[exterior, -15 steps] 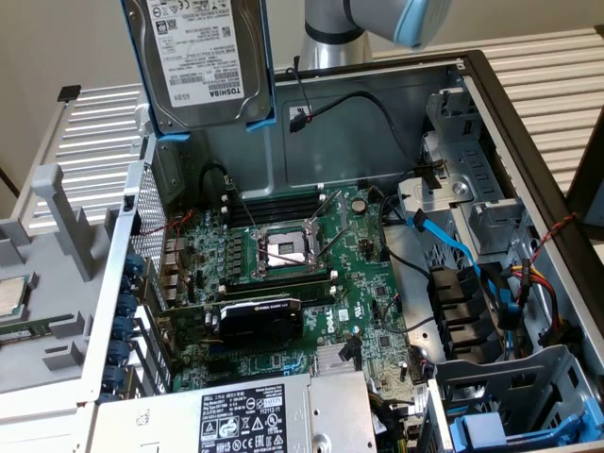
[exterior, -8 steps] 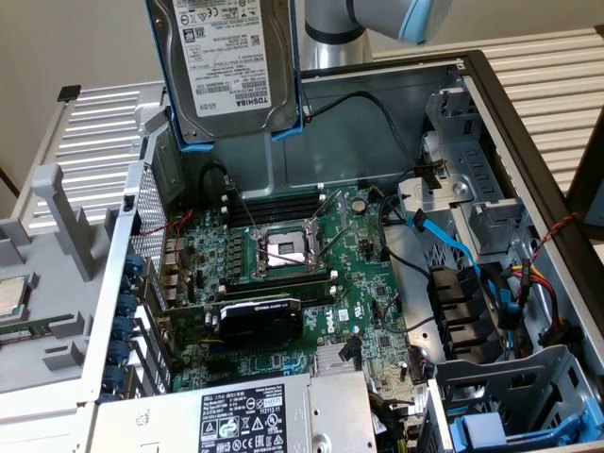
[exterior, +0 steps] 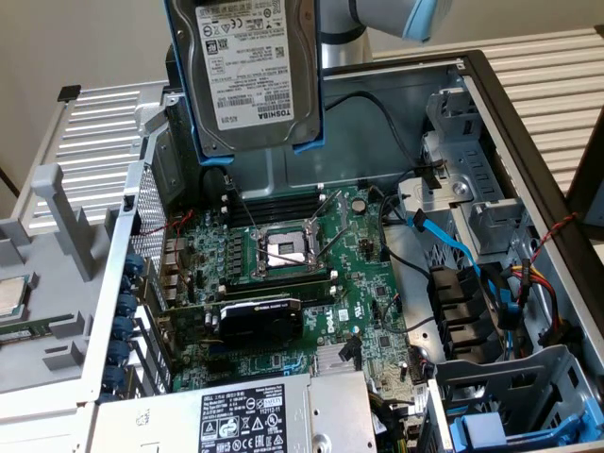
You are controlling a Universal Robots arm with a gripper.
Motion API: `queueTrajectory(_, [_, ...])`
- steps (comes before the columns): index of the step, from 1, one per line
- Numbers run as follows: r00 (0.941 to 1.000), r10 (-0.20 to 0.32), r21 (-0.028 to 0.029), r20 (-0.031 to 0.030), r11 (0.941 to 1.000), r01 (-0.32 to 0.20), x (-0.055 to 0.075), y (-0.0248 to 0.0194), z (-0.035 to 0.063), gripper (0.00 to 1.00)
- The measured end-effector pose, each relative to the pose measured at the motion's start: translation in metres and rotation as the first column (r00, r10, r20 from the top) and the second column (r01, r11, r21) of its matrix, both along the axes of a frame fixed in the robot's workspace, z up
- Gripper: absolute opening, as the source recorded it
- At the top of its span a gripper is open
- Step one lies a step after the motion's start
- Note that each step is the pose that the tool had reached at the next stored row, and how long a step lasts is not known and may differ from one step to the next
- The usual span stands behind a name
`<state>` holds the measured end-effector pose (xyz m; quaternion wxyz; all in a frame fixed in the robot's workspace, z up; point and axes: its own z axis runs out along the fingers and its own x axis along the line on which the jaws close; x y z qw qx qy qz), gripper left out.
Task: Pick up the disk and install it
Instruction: 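Pick up the disk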
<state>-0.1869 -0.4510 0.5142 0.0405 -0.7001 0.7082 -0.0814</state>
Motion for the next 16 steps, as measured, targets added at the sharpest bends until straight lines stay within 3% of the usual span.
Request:
queueTrajectory(10, [1.0000, 0.000, 0.0038, -0.0003, 1.0000, 0.000, 0.025, -0.0227, 0.0005, 0.37])
queueTrajectory(16, [1.0000, 0.000, 0.0067, -0.0007, 1.0000, 0.000, 0.043, -0.0338, 0.0008, 0.37])
